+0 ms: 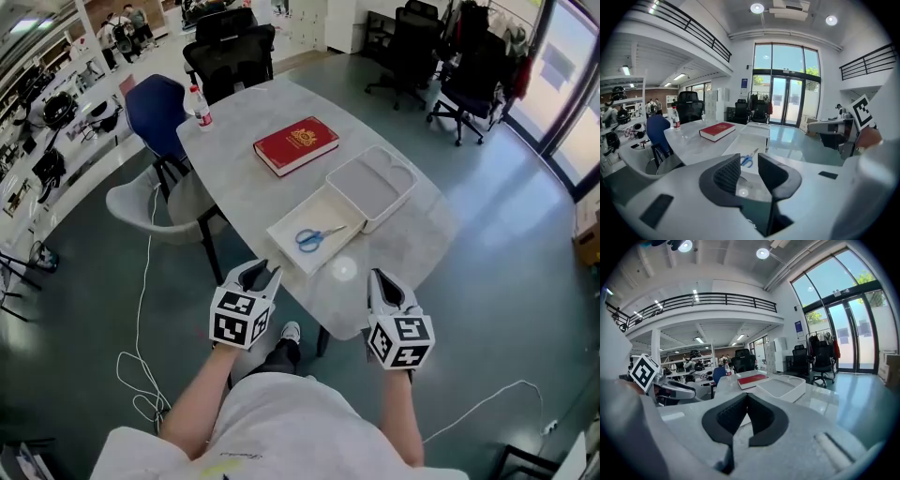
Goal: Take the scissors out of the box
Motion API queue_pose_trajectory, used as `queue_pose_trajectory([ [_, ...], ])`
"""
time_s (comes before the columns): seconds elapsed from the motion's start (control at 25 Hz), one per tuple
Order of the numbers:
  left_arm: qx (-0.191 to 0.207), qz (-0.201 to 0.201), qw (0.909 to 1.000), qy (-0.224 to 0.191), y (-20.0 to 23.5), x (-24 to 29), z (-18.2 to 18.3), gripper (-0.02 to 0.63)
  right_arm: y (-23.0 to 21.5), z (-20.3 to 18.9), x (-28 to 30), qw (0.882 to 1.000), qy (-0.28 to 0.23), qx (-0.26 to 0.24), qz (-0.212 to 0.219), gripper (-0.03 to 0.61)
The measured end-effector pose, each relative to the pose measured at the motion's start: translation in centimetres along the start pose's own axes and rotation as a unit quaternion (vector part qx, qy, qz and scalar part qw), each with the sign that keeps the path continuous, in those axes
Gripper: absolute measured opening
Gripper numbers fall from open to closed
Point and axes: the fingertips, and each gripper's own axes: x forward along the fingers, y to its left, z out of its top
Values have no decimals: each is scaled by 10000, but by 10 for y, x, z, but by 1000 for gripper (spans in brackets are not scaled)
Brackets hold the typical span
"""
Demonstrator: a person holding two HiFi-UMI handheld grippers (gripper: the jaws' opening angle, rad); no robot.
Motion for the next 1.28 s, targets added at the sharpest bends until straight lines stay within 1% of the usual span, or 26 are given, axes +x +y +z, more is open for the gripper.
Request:
queue_pose_trajectory([
  [0.16,309,-292,9988,235,-4,34,2,92,-15,1,13,9999,46,53,-152,6],
  [0.28,535,-486,9962,496,-2,60,-2,92,-25,1,26,9996,89,90,-254,6],
  [0.44,862,-759,9897,859,0,93,-5,92,-41,2,43,9988,156,178,-426,6],
  [0.56,1137,-991,9821,1127,2,116,-6,92,-51,4,55,9981,196,232,-540,6],
  [0.64,1317,-1182,9753,1319,1,130,-7,92,-56,5,62,9975,226,258,-612,6],
  [0.76,1457,-1455,9648,1635,1,151,-11,92,-64,4,71,9965,277,307,-722,6],
  [0.88,1711,-1672,9524,1888,0,169,-13,97,-69,6,79,9957,311,324,-814,6],
  [1.04,2107,-1951,9327,2183,-5,189,-19,112,-75,11,86,9944,333,340,-947,6],
  [1.16,2347,-2096,9148,2533,-5,198,-29,117,-79,13,90,9932,339,358,-1056,6],
  [1.28,2644,-2250,8972,2729,-9,207,-34,126,-83,14,92,9919,338,390,-1165,6],
])
